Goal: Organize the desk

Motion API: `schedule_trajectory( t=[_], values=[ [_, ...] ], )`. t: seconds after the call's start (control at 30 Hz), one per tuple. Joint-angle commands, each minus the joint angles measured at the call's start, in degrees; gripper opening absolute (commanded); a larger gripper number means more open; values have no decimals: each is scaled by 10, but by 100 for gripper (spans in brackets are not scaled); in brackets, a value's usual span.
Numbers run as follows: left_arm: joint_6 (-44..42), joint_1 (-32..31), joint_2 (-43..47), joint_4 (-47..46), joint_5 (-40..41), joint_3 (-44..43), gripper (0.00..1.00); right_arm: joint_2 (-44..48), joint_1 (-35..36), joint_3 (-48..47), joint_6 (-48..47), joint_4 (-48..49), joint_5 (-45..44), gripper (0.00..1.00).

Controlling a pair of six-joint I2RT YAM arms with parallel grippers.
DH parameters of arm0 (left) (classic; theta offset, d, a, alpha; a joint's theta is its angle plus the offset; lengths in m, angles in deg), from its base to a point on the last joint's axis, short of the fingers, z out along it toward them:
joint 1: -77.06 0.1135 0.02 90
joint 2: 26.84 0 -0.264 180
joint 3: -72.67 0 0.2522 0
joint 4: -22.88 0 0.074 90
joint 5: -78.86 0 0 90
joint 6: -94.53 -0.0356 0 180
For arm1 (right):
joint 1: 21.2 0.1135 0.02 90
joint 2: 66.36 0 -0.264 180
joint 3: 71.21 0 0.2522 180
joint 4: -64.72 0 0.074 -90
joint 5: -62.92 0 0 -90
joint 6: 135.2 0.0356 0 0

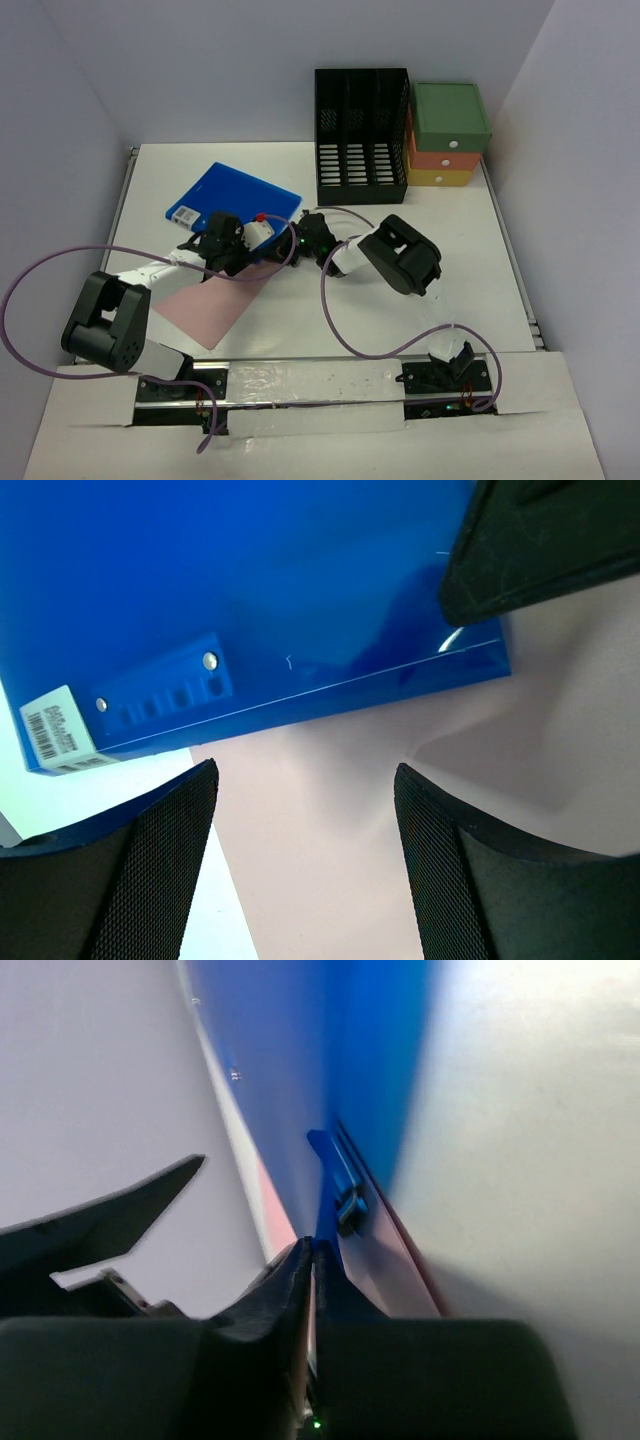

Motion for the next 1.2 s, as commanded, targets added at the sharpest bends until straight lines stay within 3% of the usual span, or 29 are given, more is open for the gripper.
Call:
schedule_trajectory(
  t=[0.0, 0.17, 0.27, 0.47, 0.57, 0.83, 1.17],
  values=[
    [-13, 2, 13, -35, 12, 11, 78, -22, 1, -32, 18, 20, -11, 0],
    [-67, -1, 29, -105, 48, 50, 80, -12, -4, -25, 22, 37, -6, 0],
    [-162, -9, 50, -218, 79, 101, 83, 15, -5, -12, 7, 35, -2, 0],
    [-194, -9, 32, -302, 71, 117, 83, 46, -6, 3, 8, 45, 2, 0],
    [-219, -11, 21, -388, 68, 143, 84, 49, -5, 7, 16, 58, 7, 0],
    [-224, -10, 1, -367, -3, 147, 84, 69, -7, 19, 32, 83, 17, 0],
    [-199, -11, -65, -373, -14, 98, 81, 95, -4, 39, 25, 85, 20, 0]
  ],
)
